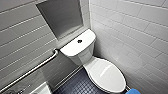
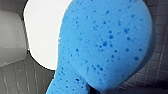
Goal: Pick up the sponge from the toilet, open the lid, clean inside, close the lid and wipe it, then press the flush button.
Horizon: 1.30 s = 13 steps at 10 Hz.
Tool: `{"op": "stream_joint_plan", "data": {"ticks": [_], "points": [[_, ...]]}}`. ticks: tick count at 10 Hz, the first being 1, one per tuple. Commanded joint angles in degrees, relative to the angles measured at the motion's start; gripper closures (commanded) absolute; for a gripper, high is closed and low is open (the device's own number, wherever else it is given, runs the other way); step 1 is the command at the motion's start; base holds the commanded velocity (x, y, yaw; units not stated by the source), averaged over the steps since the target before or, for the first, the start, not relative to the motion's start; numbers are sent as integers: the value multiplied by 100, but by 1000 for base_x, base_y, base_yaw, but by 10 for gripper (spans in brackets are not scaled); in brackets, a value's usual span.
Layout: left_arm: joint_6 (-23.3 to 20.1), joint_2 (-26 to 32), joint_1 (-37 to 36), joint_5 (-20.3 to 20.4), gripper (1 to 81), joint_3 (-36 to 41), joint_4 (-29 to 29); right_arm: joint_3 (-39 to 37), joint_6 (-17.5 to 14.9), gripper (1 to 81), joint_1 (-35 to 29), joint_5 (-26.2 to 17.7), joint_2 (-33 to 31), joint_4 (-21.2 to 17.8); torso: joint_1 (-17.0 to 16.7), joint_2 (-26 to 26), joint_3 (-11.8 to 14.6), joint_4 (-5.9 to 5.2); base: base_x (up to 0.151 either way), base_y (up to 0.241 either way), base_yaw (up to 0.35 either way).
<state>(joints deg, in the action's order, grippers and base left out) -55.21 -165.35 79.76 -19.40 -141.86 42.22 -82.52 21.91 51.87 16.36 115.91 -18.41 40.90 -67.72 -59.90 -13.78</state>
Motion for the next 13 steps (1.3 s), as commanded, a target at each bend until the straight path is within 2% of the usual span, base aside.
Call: {"op": "stream_joint_plan", "data": {"ticks": [1, 4, 7, 8, 10, 13], "points": [[-16, 124, 79, -627, 10, 18, 6, 660, -72, 811, -1127, -1001, -303, 496, 0, 0, 0, 0, 0, 0, 0], [-16, 116, 62, -644, 10, 9, 23, -226, -55, 811, -2613, -2671, 618, 505, 0, 0, 0, 0, 0, 0, 0], [-16, 134, 62, -644, 10, 0, 58, -2089, -64, 811, -3546, -3559, 2235, 627, 0, 2, 0, 0, 0, 0, 0], [-16, 142, 62, -644, 10, -8, 67, -2547, -72, 811, -3713, -3762, 2718, 697, 0, 2, 0, 0, 0, 0, 0], [-16, 142, 62, -636, 10, -8, 76, -3233, -64, 811, -3872, -3860, 3484, 979, 0, 2, 0, 0, 0, 0, 0], [-8, 160, 88, -644, 10, -8, 85, -3630, -37, 811, -3863, -3754, 4065, 1076, 0, 2, 0, 0, 0, 0, 0]]}}
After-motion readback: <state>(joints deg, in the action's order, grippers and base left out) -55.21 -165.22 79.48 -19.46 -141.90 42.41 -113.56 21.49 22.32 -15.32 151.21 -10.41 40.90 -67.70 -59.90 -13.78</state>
